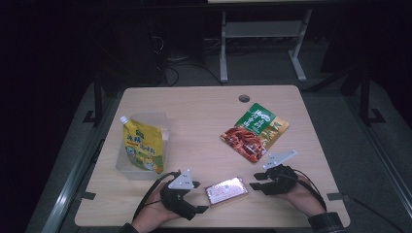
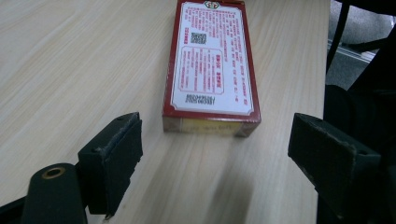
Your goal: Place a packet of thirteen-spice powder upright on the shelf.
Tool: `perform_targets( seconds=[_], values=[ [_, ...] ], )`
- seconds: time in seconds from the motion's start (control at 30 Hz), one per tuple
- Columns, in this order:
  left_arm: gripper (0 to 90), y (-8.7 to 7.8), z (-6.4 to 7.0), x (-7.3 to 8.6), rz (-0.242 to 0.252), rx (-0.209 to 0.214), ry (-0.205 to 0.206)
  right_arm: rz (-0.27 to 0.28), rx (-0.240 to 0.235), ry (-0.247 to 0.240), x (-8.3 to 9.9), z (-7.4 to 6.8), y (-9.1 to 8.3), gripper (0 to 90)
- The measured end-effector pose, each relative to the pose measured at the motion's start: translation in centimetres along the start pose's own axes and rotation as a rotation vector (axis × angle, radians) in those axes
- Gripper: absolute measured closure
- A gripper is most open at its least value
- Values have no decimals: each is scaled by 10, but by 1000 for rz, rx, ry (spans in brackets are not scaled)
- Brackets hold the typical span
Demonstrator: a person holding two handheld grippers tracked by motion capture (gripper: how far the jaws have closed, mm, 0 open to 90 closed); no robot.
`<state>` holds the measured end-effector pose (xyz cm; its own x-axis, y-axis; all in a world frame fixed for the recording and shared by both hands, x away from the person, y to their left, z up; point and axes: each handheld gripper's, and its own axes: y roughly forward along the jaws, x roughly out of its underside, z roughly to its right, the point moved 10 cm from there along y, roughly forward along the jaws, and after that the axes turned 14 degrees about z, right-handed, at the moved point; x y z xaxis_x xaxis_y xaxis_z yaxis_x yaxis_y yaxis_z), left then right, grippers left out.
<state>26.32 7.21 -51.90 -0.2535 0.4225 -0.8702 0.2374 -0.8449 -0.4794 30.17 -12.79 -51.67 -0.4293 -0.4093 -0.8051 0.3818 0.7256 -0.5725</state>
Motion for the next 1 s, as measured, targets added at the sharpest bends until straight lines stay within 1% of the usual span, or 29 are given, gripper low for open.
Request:
perform_targets(
  seconds=[0.1,0.13,0.17,0.23,0.27,0.33,0.37,0.4,0.47,0.57,0.67,0.7,0.73,0.77,0.8,0.87,0.9,0.97,1.0],
  values=[
    [171,9,-3,0,-5,1,5,3,18,6,4,0,-4,484],
    [174,11,-4,0,-10,6,10,7,20,-1,5,0,-5,471],
    [175,15,-4,-1,-6,5,6,7,27,11,6,-1,-6,462],
    [179,20,-3,-1,-5,11,-1,14,31,7,7,-1,-9,450],
    [186,21,-3,0,-9,13,3,19,36,11,8,-1,-10,441],
    [194,24,-2,0,-10,15,-3,18,37,12,10,-1,-11,436],
    [199,25,-2,1,-15,15,5,18,38,7,10,0,-12,431],
    [205,26,-2,1,-21,16,4,21,40,7,11,0,-12,426],
    [217,27,-2,3,-29,17,9,24,45,13,10,0,-12,423],
    [226,30,-2,3,-27,15,6,31,46,6,10,1,-12,421],
    [287,29,-1,4,-32,26,10,30,51,6,9,1,-13,421],
    [300,29,-1,4,-35,21,22,32,53,6,9,1,-13,421],
    [303,29,-1,4,-37,19,23,37,54,-1,8,2,-13,421],
    [305,29,-1,4,-40,20,24,35,57,6,8,1,-14,421],
    [307,29,-1,4,-39,19,26,44,60,2,7,2,-14,422],
    [311,28,-1,3,-43,15,40,65,59,6,3,2,-14,433],
    [313,27,-1,3,-50,16,50,73,57,11,2,1,-15,457],
    [316,25,0,0,-40,17,44,82,47,12,-1,-1,-14,525],
    [316,23,0,-1,-41,21,46,83,47,3,-2,-1,-13,575]
  ],
)
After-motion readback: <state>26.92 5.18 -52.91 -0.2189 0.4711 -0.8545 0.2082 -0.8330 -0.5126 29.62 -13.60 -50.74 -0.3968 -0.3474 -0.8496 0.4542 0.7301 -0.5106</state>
